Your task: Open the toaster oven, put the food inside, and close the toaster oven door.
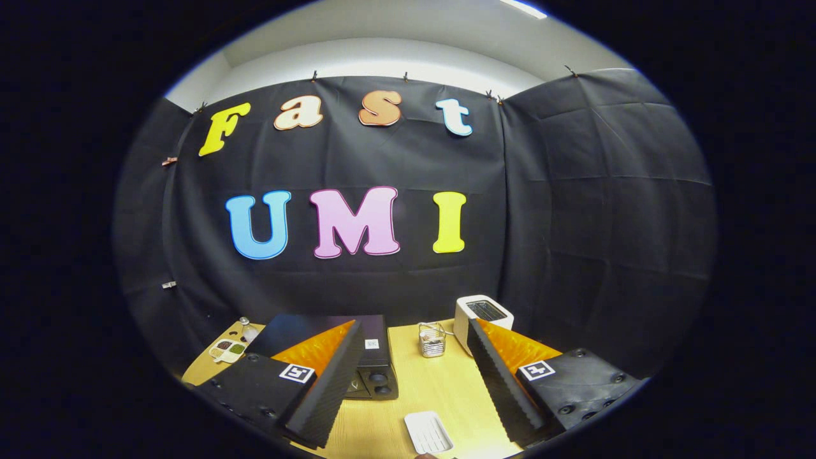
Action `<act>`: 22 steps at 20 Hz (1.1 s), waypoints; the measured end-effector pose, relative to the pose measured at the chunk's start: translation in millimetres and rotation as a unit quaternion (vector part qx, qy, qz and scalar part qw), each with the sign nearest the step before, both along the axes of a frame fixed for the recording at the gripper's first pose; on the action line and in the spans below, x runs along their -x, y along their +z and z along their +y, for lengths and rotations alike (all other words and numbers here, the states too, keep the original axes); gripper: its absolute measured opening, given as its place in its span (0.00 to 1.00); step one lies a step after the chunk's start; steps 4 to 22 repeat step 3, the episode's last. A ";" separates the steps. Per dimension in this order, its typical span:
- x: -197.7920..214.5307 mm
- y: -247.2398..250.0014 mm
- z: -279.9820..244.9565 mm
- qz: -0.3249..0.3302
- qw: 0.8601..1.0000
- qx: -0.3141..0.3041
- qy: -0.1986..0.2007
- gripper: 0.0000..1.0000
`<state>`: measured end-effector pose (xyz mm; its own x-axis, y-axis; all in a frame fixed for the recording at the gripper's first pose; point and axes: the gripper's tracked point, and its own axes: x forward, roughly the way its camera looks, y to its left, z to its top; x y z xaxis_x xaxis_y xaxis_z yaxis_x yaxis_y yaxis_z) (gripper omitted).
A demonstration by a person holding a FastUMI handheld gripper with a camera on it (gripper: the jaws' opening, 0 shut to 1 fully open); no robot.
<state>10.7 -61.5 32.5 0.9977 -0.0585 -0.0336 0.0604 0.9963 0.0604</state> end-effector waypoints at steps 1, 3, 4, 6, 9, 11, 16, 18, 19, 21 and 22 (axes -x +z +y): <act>-0.4 1.1 2.5 0.000 1.000 0.003 0.003 1.00; -1.9 3.4 4.7 -0.001 1.000 0.004 0.005 1.00; -1.9 3.4 4.7 -0.001 1.000 0.004 0.005 1.00; -1.9 3.4 4.7 -0.001 1.000 0.004 0.005 1.00; -1.9 3.4 4.7 -0.001 1.000 0.004 0.005 1.00; -1.9 3.4 4.7 -0.001 1.000 0.004 0.005 1.00; -1.9 3.4 4.7 -0.001 1.000 0.004 0.005 1.00; -1.9 3.4 4.7 -0.001 1.000 0.004 0.005 1.00; -1.9 3.4 4.7 -0.001 1.000 0.004 0.005 1.00; -1.9 3.4 4.7 -0.001 1.000 0.004 0.005 1.00; -1.9 3.4 4.7 -0.001 1.000 0.004 0.005 1.00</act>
